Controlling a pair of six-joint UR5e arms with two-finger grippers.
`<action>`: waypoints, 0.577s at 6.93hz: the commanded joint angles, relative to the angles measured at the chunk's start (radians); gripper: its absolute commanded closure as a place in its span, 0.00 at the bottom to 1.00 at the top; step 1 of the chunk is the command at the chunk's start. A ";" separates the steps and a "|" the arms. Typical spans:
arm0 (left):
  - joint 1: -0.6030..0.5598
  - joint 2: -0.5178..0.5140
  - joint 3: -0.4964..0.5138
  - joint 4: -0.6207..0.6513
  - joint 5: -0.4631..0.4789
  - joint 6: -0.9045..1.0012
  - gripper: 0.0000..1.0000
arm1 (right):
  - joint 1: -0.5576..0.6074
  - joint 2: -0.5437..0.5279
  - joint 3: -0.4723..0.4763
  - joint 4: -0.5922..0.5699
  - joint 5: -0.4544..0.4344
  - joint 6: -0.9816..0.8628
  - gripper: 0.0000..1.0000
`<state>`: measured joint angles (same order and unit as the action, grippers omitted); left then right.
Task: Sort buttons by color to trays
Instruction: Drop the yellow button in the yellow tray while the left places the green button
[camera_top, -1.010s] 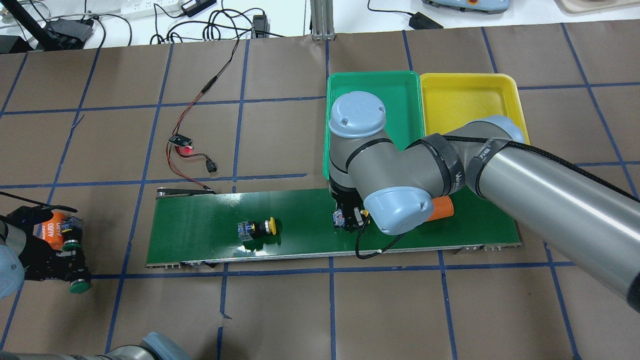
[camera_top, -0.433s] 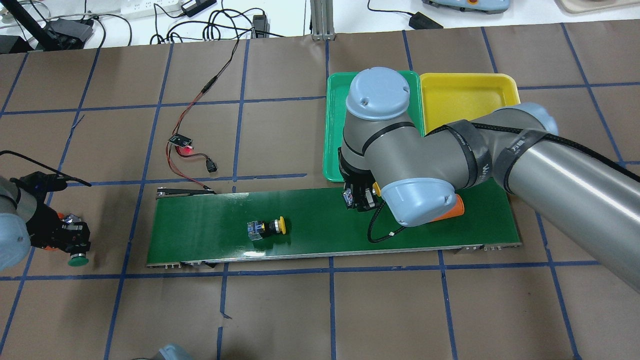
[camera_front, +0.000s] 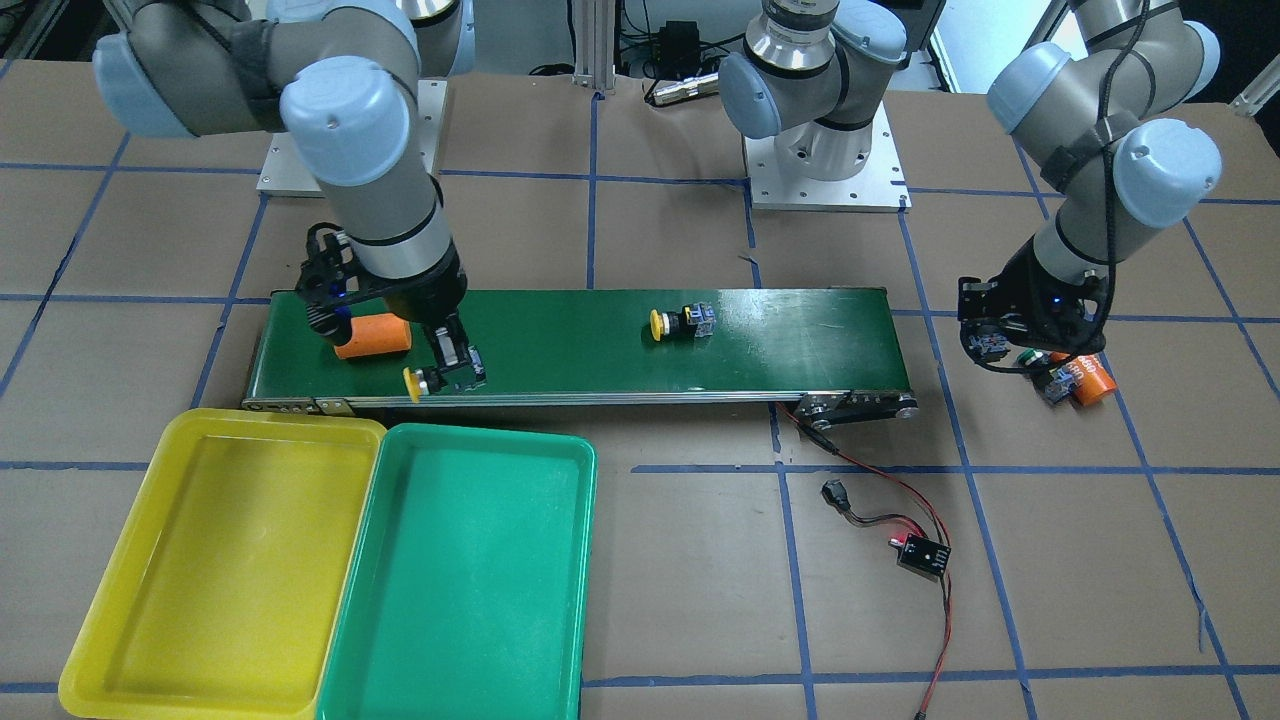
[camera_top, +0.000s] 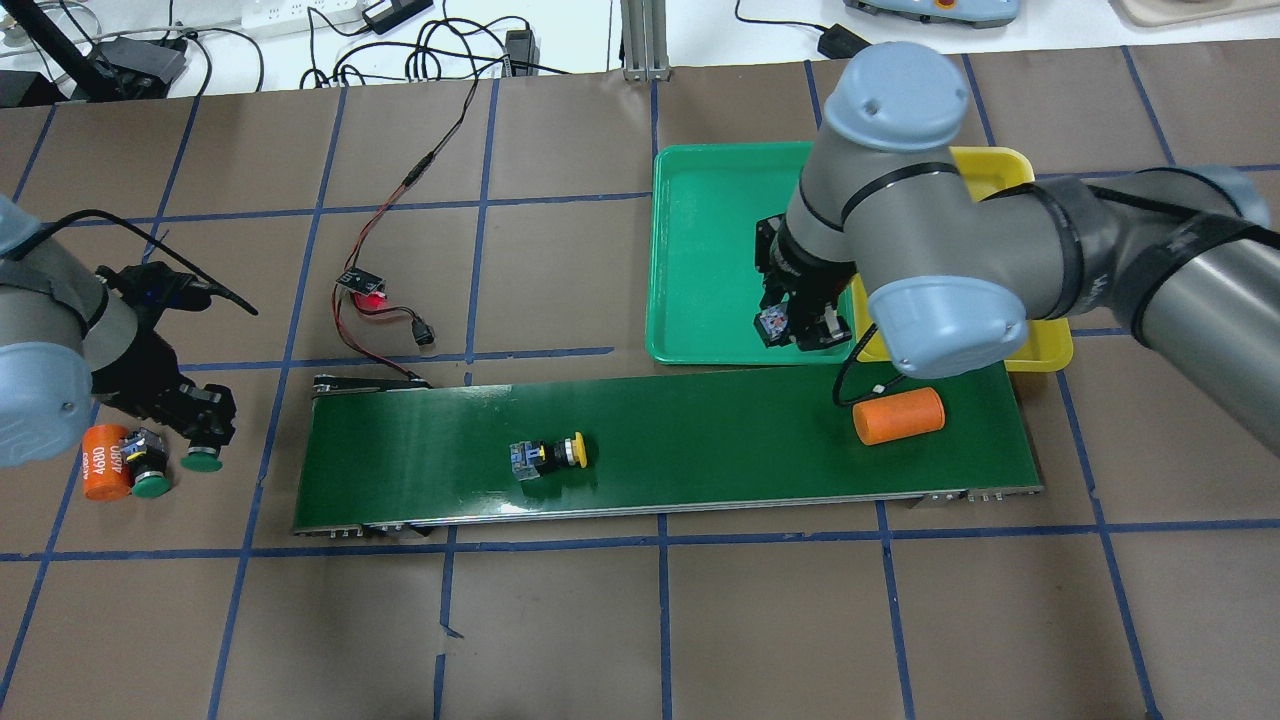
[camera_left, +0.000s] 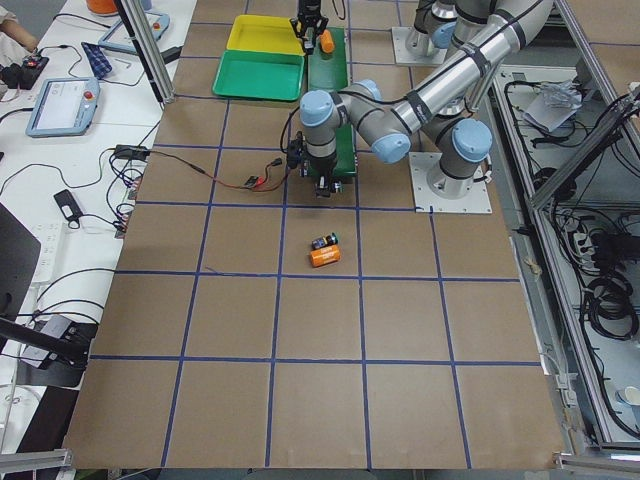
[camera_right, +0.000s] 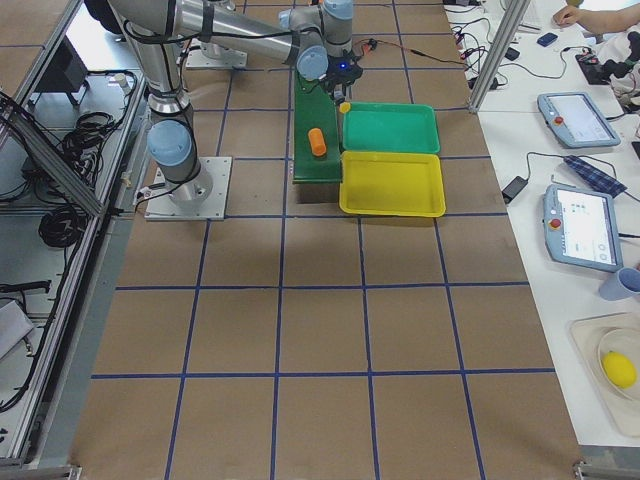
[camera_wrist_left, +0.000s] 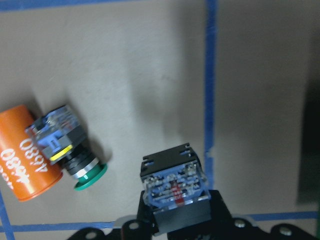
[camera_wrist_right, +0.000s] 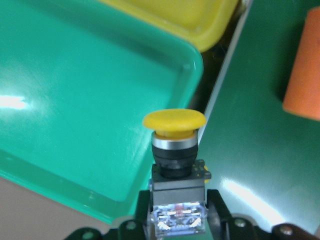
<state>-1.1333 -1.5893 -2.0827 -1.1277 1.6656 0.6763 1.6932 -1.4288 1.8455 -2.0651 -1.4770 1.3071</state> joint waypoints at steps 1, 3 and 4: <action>-0.153 0.009 0.010 -0.010 -0.006 0.136 1.00 | -0.131 0.071 -0.060 -0.006 -0.006 -0.277 1.00; -0.215 -0.029 0.004 0.005 -0.114 0.504 1.00 | -0.196 0.148 -0.118 0.003 -0.009 -0.340 1.00; -0.255 -0.021 0.003 0.006 -0.136 0.655 1.00 | -0.231 0.157 -0.120 0.002 0.001 -0.404 0.93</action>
<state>-1.3403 -1.6071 -2.0776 -1.1280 1.5693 1.1193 1.5048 -1.2944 1.7396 -2.0632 -1.4832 0.9753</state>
